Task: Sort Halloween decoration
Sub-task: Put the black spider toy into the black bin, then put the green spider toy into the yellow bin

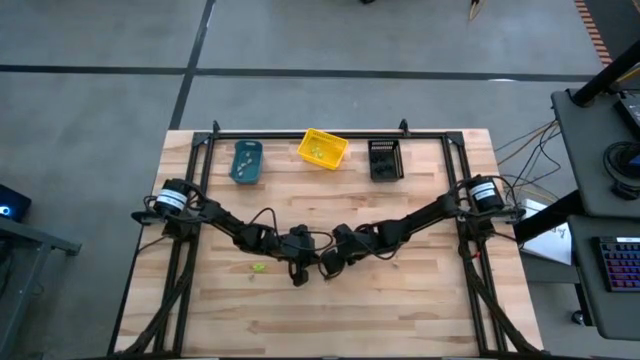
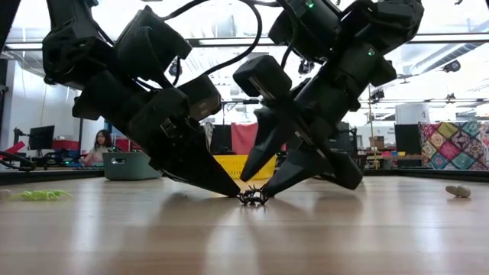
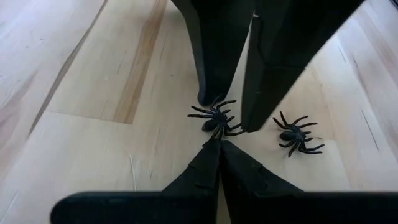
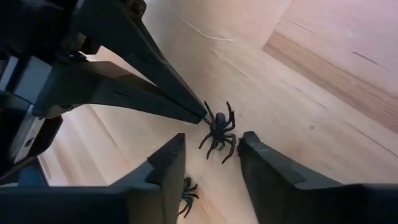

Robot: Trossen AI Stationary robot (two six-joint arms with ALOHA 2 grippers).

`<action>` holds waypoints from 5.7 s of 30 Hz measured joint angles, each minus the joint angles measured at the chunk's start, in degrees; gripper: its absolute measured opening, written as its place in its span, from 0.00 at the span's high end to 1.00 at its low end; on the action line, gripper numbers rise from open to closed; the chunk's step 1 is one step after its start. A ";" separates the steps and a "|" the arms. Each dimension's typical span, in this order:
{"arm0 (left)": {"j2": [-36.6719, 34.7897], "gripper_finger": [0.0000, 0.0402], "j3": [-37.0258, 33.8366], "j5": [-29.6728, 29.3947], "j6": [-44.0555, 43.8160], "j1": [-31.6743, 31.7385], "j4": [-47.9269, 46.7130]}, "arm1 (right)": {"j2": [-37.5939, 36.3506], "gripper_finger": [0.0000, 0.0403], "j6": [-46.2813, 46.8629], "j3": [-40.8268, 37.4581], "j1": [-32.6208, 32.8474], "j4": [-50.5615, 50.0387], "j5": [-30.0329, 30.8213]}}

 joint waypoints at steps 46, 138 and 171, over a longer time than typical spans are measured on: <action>-36.70 1.00 -0.17 -1.68 -2.99 8.72 -34.57 | -14.22 0.98 -42.14 21.99 -46.71 -61.13 0.04; -35.95 0.66 -1.69 -0.37 -2.27 -16.87 -59.48 | -24.41 0.83 -14.20 18.86 1.49 -62.96 15.10; -26.38 0.66 -1.74 -4.63 -2.95 -16.85 -59.29 | -24.35 0.82 -4.02 16.65 6.82 -61.49 16.67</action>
